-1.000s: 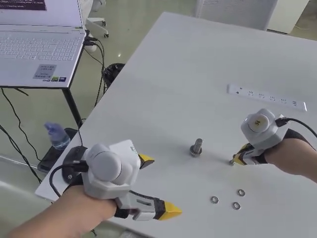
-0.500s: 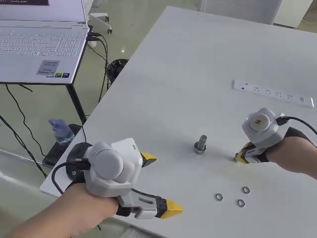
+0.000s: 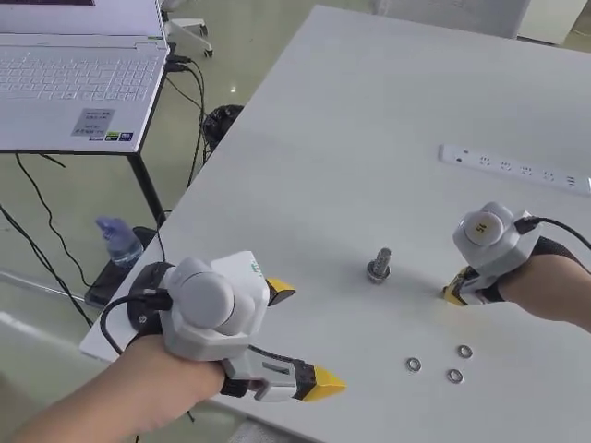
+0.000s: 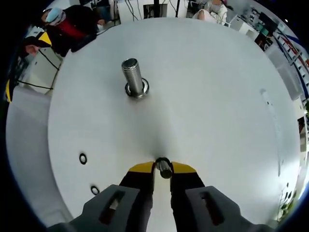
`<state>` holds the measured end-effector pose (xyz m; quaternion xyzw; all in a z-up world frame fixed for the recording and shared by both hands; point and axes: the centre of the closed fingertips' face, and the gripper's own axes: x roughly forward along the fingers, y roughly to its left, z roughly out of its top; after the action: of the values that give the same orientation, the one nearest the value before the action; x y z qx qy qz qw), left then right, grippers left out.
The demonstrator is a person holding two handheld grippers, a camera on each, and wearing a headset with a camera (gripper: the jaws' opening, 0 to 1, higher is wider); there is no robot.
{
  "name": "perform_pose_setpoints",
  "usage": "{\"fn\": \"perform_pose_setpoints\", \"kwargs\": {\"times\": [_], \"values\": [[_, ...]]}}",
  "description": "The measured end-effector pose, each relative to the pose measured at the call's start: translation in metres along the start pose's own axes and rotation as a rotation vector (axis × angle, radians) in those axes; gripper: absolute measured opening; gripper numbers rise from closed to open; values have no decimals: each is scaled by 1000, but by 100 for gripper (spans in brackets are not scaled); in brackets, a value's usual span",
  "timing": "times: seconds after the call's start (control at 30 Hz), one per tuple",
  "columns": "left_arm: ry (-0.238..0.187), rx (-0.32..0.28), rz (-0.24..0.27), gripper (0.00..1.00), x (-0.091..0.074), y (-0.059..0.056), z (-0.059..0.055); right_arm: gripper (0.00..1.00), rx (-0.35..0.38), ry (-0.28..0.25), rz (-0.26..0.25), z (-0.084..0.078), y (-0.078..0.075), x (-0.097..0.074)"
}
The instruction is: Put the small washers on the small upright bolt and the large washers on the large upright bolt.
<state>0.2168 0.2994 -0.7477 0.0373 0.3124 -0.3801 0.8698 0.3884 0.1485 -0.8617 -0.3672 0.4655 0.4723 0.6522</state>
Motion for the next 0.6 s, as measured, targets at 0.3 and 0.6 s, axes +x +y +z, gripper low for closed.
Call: {"fn": "perform_pose_setpoints", "kwargs": {"times": [0.3,0.6], "values": [[-2,-4,-3,76,2,0,0,13,-5,3,1,-1,1,-1],[3,-3,-9,75,3,1,-1,13,4,-2,4,0,1,1]]}}
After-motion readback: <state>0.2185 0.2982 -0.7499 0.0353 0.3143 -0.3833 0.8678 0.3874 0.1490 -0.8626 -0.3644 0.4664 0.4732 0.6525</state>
